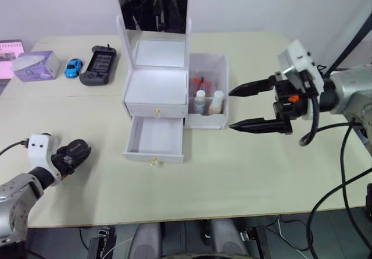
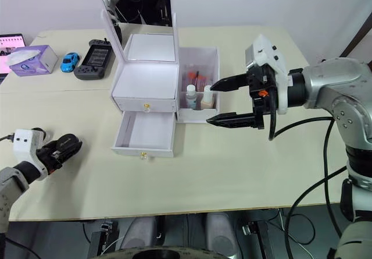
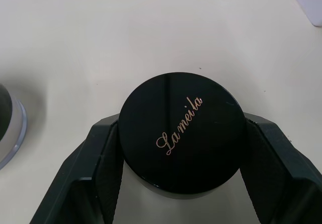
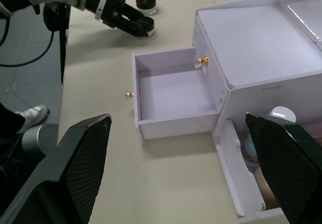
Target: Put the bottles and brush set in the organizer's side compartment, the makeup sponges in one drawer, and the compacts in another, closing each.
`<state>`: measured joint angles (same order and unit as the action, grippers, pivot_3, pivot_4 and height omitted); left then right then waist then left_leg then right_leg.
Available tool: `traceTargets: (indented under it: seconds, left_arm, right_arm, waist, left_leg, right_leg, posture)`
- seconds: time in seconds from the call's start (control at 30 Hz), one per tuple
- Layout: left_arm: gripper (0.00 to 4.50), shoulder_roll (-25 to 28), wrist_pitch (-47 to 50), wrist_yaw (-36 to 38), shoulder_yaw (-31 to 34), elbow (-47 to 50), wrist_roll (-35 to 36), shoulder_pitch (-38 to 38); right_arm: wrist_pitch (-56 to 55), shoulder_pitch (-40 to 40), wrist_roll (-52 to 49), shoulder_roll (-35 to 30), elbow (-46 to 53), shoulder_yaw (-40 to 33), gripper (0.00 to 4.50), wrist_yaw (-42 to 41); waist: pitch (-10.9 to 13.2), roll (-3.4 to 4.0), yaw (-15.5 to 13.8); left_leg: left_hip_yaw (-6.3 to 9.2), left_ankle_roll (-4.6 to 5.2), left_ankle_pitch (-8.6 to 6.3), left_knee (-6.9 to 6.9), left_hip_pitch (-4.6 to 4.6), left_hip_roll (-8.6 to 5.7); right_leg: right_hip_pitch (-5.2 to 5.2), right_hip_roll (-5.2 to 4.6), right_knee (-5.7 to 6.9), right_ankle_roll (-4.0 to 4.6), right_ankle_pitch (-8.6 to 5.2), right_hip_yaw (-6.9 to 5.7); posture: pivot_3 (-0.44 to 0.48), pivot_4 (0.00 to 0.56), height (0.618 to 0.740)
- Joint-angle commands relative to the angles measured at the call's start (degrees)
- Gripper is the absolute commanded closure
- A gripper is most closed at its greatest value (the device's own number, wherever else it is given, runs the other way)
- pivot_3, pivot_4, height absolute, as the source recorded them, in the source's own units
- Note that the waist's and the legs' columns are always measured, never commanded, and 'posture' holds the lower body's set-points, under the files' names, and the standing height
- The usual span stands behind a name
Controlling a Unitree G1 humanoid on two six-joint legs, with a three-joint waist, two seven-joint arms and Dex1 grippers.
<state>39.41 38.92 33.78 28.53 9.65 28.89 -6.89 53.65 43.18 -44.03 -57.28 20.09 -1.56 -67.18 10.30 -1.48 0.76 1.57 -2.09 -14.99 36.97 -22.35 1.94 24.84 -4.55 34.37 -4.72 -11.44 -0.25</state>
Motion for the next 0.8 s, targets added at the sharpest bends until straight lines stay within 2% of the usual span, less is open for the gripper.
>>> traceTargets:
  seconds: [0.03,0.2,0.3,0.4,0.5,0.6,0.8]
  left_arm:
    - [1.83,3.7,2.8,0.9,2.6,3.2,1.7,1.2]
    - [1.83,6.8,4.3,4.8,3.1,7.1,7.2,6.3]
    - [1.83,8.8,4.7,9.9,1.8,10.7,11.3,8.4]
    - [1.83,12.3,7.3,12.8,-4.4,14.7,12.4,10.9]
    - [1.83,12.8,8.5,13.3,-10.4,18.0,13.2,14.4]
    - [1.83,11.3,8.6,11.8,-15.5,18.6,12.1,17.7]
    - [1.83,9.8,6.5,12.1,-21.6,16.5,8.5,20.6]
  right_arm:
    - [-0.2,0.4,-1.1,-0.9,1.4,-2.5,0.00,0.3]
    - [-0.8,0.3,-0.8,-1.0,1.0,-2.4,0.00,-0.2]
    - [-1.1,0.1,-0.7,-0.7,1.2,-2.3,0.00,-0.1]
    - [-1.2,-0.8,-1.0,-0.5,1.9,-3.0,0.00,0.5]
    - [-0.3,-2.4,-2.0,-0.6,3.0,-4.2,0.00,1.5]
    - [-0.1,-4.6,-2.4,-1.5,4.3,-5.0,0.00,2.2]
    - [1.3,-6.6,-4.4,-2.5,6.0,-7.8,0.00,3.5]
  waist:
    - [0.0,0.00,0.0]
    - [0.0,-0.03,-0.2]
    - [0.0,-0.03,-0.1]
    - [0.0,-0.01,0.0]
    - [0.0,0.02,-0.1]
    - [0.0,0.01,-0.1]
    - [0.0,0.01,0.0]
  left_leg:
    - [0.01,0.00,0.00,0.00,0.00,0.00]
    - [0.00,0.00,0.00,0.06,0.00,0.00]
    - [0.00,-0.01,0.00,0.08,-0.02,-0.01]
    - [-0.02,-0.01,0.00,0.05,-0.02,-0.03]
    - [-0.02,0.00,0.00,-0.01,-0.01,-0.04]
    - [0.01,0.01,0.01,0.01,-0.02,-0.03]
    - [0.01,0.01,0.01,0.08,0.05,-0.03]
  right_leg:
    - [0.00,0.00,0.00,0.00,0.00,0.00]
    - [-0.02,-0.02,-0.03,0.00,0.00,0.00]
    - [-0.04,-0.02,-0.04,0.00,0.00,0.00]
    - [-0.05,-0.03,-0.05,0.00,0.00,0.01]
    - [-0.05,-0.01,-0.05,0.00,0.00,0.02]
    - [-0.06,0.01,-0.03,-0.01,0.00,0.02]
    - [-0.11,0.04,0.00,-0.01,0.00,0.03]
  posture:
    - [0.000,0.150,0.740]
    - [0.000,0.150,0.740]
    - [0.000,0.150,0.740]
    - [0.000,0.150,0.740]
    - [0.000,0.150,0.740]
    - [0.000,0.150,0.740]
    - [0.000,0.150,0.740]
